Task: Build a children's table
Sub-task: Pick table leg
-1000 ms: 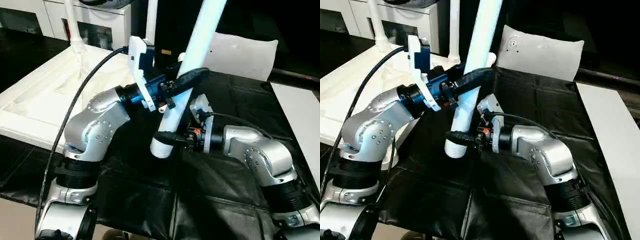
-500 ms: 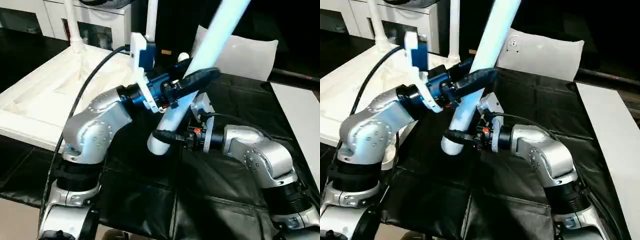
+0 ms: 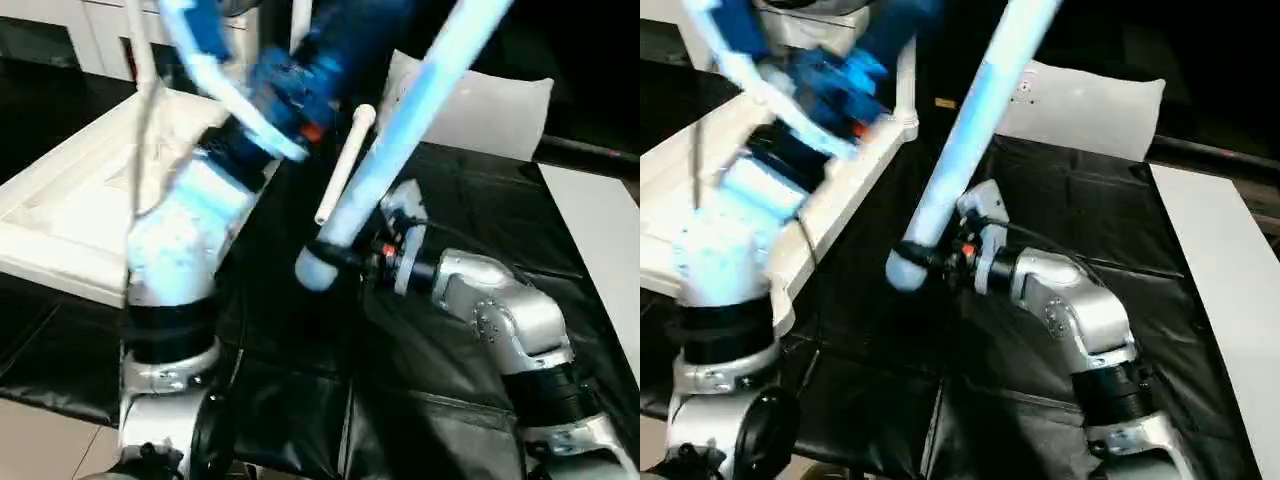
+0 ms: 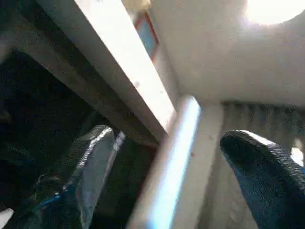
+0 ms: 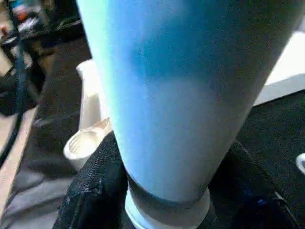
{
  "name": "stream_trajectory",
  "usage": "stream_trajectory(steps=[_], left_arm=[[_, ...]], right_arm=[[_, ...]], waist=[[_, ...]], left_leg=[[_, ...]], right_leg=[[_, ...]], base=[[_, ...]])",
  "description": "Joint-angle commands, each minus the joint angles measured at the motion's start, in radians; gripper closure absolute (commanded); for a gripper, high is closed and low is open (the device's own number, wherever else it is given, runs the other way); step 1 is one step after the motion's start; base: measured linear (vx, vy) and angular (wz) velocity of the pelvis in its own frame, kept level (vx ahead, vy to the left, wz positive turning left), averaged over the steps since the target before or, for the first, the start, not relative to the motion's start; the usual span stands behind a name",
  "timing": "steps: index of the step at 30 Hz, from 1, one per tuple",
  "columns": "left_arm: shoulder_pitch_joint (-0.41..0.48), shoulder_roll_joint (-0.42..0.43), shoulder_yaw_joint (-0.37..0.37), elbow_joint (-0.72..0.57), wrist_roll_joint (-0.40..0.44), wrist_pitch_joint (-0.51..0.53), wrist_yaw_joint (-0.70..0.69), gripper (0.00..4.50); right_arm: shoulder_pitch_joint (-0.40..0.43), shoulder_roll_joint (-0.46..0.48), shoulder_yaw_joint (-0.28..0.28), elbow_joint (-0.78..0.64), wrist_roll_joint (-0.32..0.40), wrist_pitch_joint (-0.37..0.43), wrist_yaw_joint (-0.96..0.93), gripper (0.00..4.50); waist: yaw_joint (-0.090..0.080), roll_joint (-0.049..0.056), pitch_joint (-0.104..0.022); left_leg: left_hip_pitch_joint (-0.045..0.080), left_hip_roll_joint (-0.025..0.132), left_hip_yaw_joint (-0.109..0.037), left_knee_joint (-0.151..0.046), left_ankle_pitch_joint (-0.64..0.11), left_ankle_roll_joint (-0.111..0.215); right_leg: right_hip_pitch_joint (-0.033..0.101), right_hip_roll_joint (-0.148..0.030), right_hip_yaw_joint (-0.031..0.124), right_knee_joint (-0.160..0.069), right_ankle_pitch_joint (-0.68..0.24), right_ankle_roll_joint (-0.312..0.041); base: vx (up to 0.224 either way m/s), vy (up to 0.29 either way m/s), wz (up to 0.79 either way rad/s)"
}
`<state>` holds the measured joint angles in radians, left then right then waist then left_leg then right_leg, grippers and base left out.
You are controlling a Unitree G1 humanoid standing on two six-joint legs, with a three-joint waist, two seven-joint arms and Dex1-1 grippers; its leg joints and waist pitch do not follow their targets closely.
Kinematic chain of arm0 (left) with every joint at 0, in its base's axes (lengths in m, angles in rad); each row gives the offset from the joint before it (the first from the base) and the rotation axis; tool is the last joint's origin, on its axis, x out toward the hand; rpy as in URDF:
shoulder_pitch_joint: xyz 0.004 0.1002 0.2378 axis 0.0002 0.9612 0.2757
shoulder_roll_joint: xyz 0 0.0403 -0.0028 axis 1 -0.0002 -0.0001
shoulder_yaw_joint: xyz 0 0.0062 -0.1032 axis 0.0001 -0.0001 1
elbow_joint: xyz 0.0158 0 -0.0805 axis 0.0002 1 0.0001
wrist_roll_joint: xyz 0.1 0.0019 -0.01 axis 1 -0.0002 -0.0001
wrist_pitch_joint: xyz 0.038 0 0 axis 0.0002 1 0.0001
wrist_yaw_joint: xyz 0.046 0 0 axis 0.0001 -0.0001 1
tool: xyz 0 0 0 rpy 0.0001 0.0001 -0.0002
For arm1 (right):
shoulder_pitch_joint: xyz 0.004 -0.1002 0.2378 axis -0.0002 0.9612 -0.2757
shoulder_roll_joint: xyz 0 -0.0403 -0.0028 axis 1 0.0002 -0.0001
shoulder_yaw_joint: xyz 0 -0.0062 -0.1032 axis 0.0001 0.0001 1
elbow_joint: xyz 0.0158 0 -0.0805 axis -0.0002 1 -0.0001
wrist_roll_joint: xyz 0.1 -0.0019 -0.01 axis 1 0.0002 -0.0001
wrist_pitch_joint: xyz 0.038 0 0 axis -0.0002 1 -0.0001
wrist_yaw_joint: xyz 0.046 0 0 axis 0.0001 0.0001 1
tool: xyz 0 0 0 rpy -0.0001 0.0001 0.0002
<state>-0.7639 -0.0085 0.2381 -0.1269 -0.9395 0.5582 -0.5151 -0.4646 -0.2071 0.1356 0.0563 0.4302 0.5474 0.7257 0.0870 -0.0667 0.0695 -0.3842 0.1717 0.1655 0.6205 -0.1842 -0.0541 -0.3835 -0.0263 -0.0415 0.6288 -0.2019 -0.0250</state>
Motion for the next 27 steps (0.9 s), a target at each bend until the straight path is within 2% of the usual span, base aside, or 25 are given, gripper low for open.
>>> stream_trajectory(steps=[1,2,3,4,6,7,10,11,14,15,17,18,19,20,22,24,25,27], left_arm=[[-0.019,0.011,0.013,0.043,0.070,-0.054,0.060,0.06],[-0.012,0.026,0.010,0.065,0.114,-0.067,0.082,0.00],[-0.012,0.026,0.010,0.065,0.114,-0.067,0.082,0.00],[-0.001,0.052,-0.010,0.091,0.173,-0.076,0.104,0.00],[0.025,0.105,-0.075,0.134,0.298,-0.092,0.126,0.00],[0.042,0.134,-0.119,0.152,0.365,-0.102,0.134,0.00],[0.060,0.157,-0.175,0.167,0.431,-0.107,0.146,0.00],[0.070,0.167,-0.231,0.158,0.462,-0.099,0.133,0.00],[0.080,0.161,-0.271,0.136,0.468,-0.095,0.102,0.00],[0.086,0.153,-0.295,0.107,0.450,-0.086,0.064,0.00],[0.092,0.153,-0.319,0.076,0.437,-0.083,0.027,0.00],[0.093,0.152,-0.323,0.072,0.437,-0.084,0.023,0.00],[0.099,0.148,-0.328,0.065,0.435,-0.083,0.021,0.00],[0.102,0.145,-0.328,0.064,0.438,-0.084,0.024,0.00],[0.106,0.140,-0.297,0.094,0.459,-0.101,0.064,0.00],[0.121,0.153,-0.228,0.134,0.498,-0.124,0.157,0.00],[0.133,0.164,-0.204,0.138,0.510,-0.120,0.187,0.00],[0.157,0.183,-0.179,0.136,0.532,-0.104,0.225,0.00]], right_arm=[[0.002,-0.012,-0.012,-0.010,-0.027,-0.038,-0.021,2.58],[0.004,-0.018,0.002,-0.018,-0.042,-0.045,-0.022,2.58],[0.004,-0.018,0.002,-0.018,-0.042,-0.045,-0.022,2.58],[0.007,-0.022,0.015,-0.025,-0.057,-0.053,-0.022,2.58],[0.011,-0.027,0.028,-0.031,-0.071,-0.057,-0.020,2.58],[0.011,-0.025,0.034,-0.029,-0.080,-0.061,-0.022,2.58],[0.010,-0.022,0.042,-0.022,-0.091,-0.072,-0.027,2.58],[0.010,-0.020,0.048,-0.016,-0.098,-0.077,-0.031,2.58],[0.013,-0.019,0.055,-0.013,-0.108,-0.081,-0.036,2.58],[0.015,-0.020,0.056,-0.010,-0.114,-0.083,-0.042,2.58],[0.018,-0.019,0.054,-0.009,-0.114,-0.081,-0.048,2.58],[0.019,-0.019,0.053,-0.008,-0.115,-0.081,-0.048,2.58],[0.023,-0.017,0.050,-0.008,-0.117,-0.081,-0.054,2.58],[0.025,-0.015,0.047,-0.009,-0.120,-0.081,-0.058,2.58],[0.034,-0.009,0.037,-0.015,-0.119,-0.078,-0.074,2.58],[0.060,0.009,-0.003,-0.037,-0.113,-0.075,-0.134,2.58],[0.073,0.017,-0.024,-0.051,-0.112,-0.075,-0.166,2.58],[0.091,0.029,-0.059,-0.072,-0.117,-0.071,-0.222,2.58]], waist=[[-0.003,0.012,-0.066],[-0.003,0.012,-0.066],[-0.005,0.013,-0.066],[-0.005,0.007,-0.067],[-0.006,0.012,-0.067],[-0.006,0.013,-0.067],[-0.004,0.013,-0.071],[-0.004,0.011,-0.071],[-0.002,0.012,-0.070],[-0.002,0.008,-0.070],[-0.002,0.008,-0.068],[-0.004,0.007,-0.066],[-0.005,0.004,-0.065],[-0.006,0.005,-0.065],[-0.008,0.004,-0.064],[-0.010,0.004,-0.065],[-0.011,0.009,-0.064],[-0.014,0.009,-0.067]], left_leg=[[0.023,0.063,-0.021,-0.081,-0.168,-0.030],[0.023,0.063,-0.021,-0.081,-0.168,-0.030],[0.023,0.062,-0.023,-0.085,-0.178,-0.033],[0.023,0.063,-0.023,-0.084,-0.173,-0.038],[0.025,0.064,-0.026,-0.087,-0.175,-0.036],[0.027,0.065,-0.024,-0.086,-0.177,-0.037],[0.026,0.066,-0.024,-0.085,-0.151,-0.041],[0.025,0.066,-0.022,-0.084,-0.143,-0.039],[0.024,0.067,-0.021,-0.083,-0.135,-0.033],[0.022,0.067,-0.020,-0.083,-0.137,-0.034],[0.022,0.066,-0.019,-0.082,-0.145,-0.033],[0.020,0.064,-0.019,-0.084,-0.152,-0.032],[0.023,0.066,-0.018,-0.083,-0.163,-0.031],[0.023,0.066,-0.019,-0.083,-0.166,-0.031],[0.022,0.064,-0.019,-0.083,-0.179,-0.032],[0.023,0.064,-0.020,-0.084,-0.181,-0.036],[0.023,0.064,-0.021,-0.085,-0.188,-0.038],[0.023,0.064,-0.022,-0.086,-0.181,-0.042]], right_leg=[[0.039,-0.108,0.054,-0.087,-0.224,-0.133],[0.039,-0.108,0.054,-0.087,-0.224,-0.133],[0.040,-0.108,0.054,-0.086,-0.239,-0.111],[0.041,-0.111,0.054,-0.086,-0.238,-0.109],[0.036,-0.107,0.055,-0.084,-0.238,-0.089],[0.036,-0.109,0.056,-0.083,-0.236,-0.090],[0.038,-0.113,0.057,-0.077,-0.188,-0.109],[0.038,-0.113,0.056,-0.076,-0.162,-0.124],[0.039,-0.117,0.057,-0.074,-0.143,-0.147],[0.040,-0.118,0.057,-0.075,-0.150,-0.154],[0.040,-0.118,0.057,-0.075,-0.160,-0.160],[0.041,-0.117,0.057,-0.078,-0.183,-0.155],[0.039,-0.118,0.058,-0.080,-0.209,-0.151],[0.038,-0.118,0.057,-0.081,-0.221,-0.149],[0.036,-0.115,0.057,-0.085,-0.254,-0.137],[0.034,-0.114,0.057,-0.085,-0.263,-0.124],[0.032,-0.114,0.057,-0.086,-0.265,-0.121],[0.034,-0.111,0.057,-0.083,-0.244,-0.113]], base=[[0.000,0.000,0.00],[0.000,0.000,0.00],[0.000,0.000,0.00],[0.000,0.000,0.00],[0.000,0.000,0.00],[0.000,0.000,0.00],[0.000,0.000,0.00],[0.000,0.000,0.00],[0.000,0.000,0.00],[0.000,0.000,0.00],[0.000,0.000,0.00],[0.000,0.000,0.00],[0.000,0.000,0.00],[0.000,0.000,0.00],[0.000,0.000,0.00],[0.000,0.000,0.00],[0.000,0.000,0.00],[0.000,0.000,0.00]])
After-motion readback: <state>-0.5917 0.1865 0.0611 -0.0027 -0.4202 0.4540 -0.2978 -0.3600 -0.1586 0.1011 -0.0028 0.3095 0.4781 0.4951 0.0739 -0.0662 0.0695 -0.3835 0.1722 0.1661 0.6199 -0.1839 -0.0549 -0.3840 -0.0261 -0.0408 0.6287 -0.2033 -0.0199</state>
